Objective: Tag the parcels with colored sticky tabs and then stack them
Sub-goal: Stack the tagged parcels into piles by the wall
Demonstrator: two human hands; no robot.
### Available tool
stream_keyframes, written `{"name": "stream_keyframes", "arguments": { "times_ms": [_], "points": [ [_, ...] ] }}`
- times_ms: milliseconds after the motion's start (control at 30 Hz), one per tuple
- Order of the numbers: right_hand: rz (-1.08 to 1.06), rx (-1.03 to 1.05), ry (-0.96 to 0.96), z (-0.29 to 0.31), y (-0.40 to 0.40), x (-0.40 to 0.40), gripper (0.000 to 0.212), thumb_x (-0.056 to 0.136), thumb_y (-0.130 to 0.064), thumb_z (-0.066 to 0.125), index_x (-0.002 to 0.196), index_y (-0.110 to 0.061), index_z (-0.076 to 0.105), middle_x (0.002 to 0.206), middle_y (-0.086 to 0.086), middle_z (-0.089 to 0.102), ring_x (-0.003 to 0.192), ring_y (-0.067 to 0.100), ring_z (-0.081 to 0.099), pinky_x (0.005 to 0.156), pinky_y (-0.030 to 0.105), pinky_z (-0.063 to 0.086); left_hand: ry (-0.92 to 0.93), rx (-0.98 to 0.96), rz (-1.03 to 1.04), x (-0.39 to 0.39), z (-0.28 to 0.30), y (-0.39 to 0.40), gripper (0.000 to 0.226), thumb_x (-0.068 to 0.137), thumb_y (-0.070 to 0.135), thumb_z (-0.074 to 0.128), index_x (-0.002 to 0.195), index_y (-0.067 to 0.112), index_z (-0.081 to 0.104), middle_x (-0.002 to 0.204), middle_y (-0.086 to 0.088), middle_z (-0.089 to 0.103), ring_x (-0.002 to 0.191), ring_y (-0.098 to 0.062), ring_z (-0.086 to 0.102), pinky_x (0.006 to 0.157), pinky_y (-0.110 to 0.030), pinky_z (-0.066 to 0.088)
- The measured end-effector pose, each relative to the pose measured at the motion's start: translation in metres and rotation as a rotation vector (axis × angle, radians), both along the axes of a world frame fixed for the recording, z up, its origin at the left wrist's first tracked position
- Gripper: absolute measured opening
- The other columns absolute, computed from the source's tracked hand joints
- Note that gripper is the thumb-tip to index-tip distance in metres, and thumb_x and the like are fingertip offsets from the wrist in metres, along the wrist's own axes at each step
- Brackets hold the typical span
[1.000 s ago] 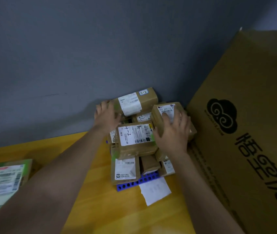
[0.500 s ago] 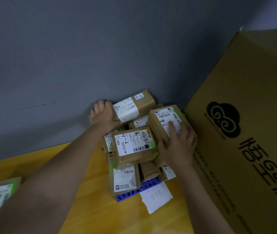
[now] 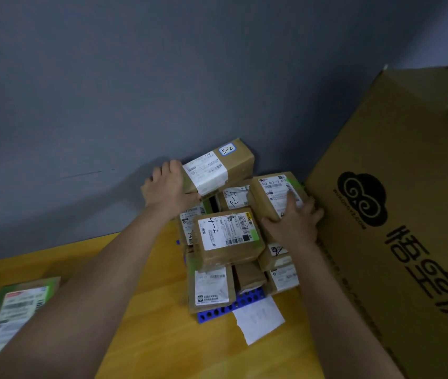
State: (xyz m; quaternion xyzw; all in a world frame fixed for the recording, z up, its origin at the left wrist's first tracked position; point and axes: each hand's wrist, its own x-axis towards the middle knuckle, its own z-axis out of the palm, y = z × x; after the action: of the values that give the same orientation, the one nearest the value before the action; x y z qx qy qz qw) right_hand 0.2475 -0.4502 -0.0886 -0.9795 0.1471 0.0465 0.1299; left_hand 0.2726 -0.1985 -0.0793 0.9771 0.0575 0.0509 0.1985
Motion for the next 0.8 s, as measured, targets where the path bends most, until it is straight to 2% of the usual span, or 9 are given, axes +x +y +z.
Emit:
{"name": "stream_keyframes", "arguments": {
  "times_ms": [67, 167, 233, 400, 533, 667, 800],
  "points": [
    [-0.002, 0.006, -0.041, 0.001, 0.002, -0.001, 0.093, 0.077, -0.051, 0.067, 0.149, -0.027, 0.013, 0.151, 0.019, 0.004, 0.135, 0.044, 0.008, 0.102, 0.052, 0.035, 0.001, 0.014, 0.012, -0.004, 0.003, -0.002, 0.075, 0.071, 0.049, 0.075, 0.125, 0.014, 0.038, 0.127, -0.006, 0.046, 0.12, -0.027, 0.041, 0.094, -0.042, 0.036],
    [0.083, -0.093, -0.152, 0.004, 0.002, 0.002, 0.09, 0.078, -0.052, 0.065, 0.148, -0.023, 0.018, 0.151, 0.021, 0.009, 0.134, 0.043, 0.013, 0.102, 0.05, 0.035, -0.031, 0.069, 0.028, -0.006, 0.009, -0.005, 0.073, 0.071, 0.048, 0.074, 0.124, 0.012, 0.039, 0.125, -0.007, 0.047, 0.117, -0.028, 0.042, 0.093, -0.041, 0.035],
    [0.151, -0.128, -0.197, 0.007, 0.002, 0.009, 0.089, 0.078, -0.051, 0.066, 0.148, -0.022, 0.02, 0.152, 0.022, 0.006, 0.136, 0.043, 0.01, 0.104, 0.05, 0.035, -0.057, 0.102, 0.031, -0.007, 0.013, -0.005, 0.069, 0.073, 0.047, 0.073, 0.123, 0.011, 0.039, 0.125, -0.007, 0.048, 0.116, -0.029, 0.043, 0.093, -0.041, 0.034],
    [0.259, -0.113, -0.126, 0.012, -0.003, 0.027, 0.094, 0.075, -0.047, 0.073, 0.149, -0.023, 0.019, 0.154, 0.02, 0.003, 0.138, 0.043, 0.005, 0.11, 0.049, 0.029, -0.163, 0.227, 0.046, -0.022, 0.025, 0.0, 0.065, 0.077, 0.045, 0.07, 0.123, 0.01, 0.042, 0.122, -0.008, 0.05, 0.112, -0.03, 0.044, 0.09, -0.04, 0.032],
    [0.377, -0.131, -0.162, 0.012, 0.001, 0.032, 0.092, 0.074, -0.041, 0.075, 0.148, -0.023, 0.022, 0.154, 0.018, 0.004, 0.139, 0.04, 0.003, 0.112, 0.047, 0.023, -0.235, 0.229, 0.117, -0.041, 0.036, 0.011, 0.071, 0.072, 0.046, 0.074, 0.124, 0.007, 0.044, 0.119, -0.011, 0.051, 0.109, -0.032, 0.045, 0.087, -0.042, 0.032],
    [0.562, -0.151, -0.199, 0.021, 0.014, 0.05, 0.091, 0.071, -0.039, 0.077, 0.147, -0.023, 0.029, 0.152, 0.016, 0.011, 0.136, 0.038, 0.007, 0.112, 0.05, 0.024, -0.279, 0.24, 0.176, -0.06, 0.045, 0.029, 0.074, 0.067, 0.043, 0.079, 0.121, 0.004, 0.048, 0.113, -0.014, 0.054, 0.102, -0.036, 0.048, 0.083, -0.044, 0.035],
    [0.711, -0.13, -0.225, 0.034, 0.025, 0.066, 0.09, 0.066, -0.042, 0.083, 0.142, -0.023, 0.04, 0.149, 0.011, 0.023, 0.136, 0.036, 0.008, 0.112, 0.057, 0.02, -0.266, 0.214, 0.244, -0.08, 0.047, 0.05, 0.076, 0.068, 0.044, 0.079, 0.125, 0.005, 0.047, 0.115, -0.014, 0.053, 0.106, -0.035, 0.047, 0.088, -0.045, 0.034]
  ]
}}
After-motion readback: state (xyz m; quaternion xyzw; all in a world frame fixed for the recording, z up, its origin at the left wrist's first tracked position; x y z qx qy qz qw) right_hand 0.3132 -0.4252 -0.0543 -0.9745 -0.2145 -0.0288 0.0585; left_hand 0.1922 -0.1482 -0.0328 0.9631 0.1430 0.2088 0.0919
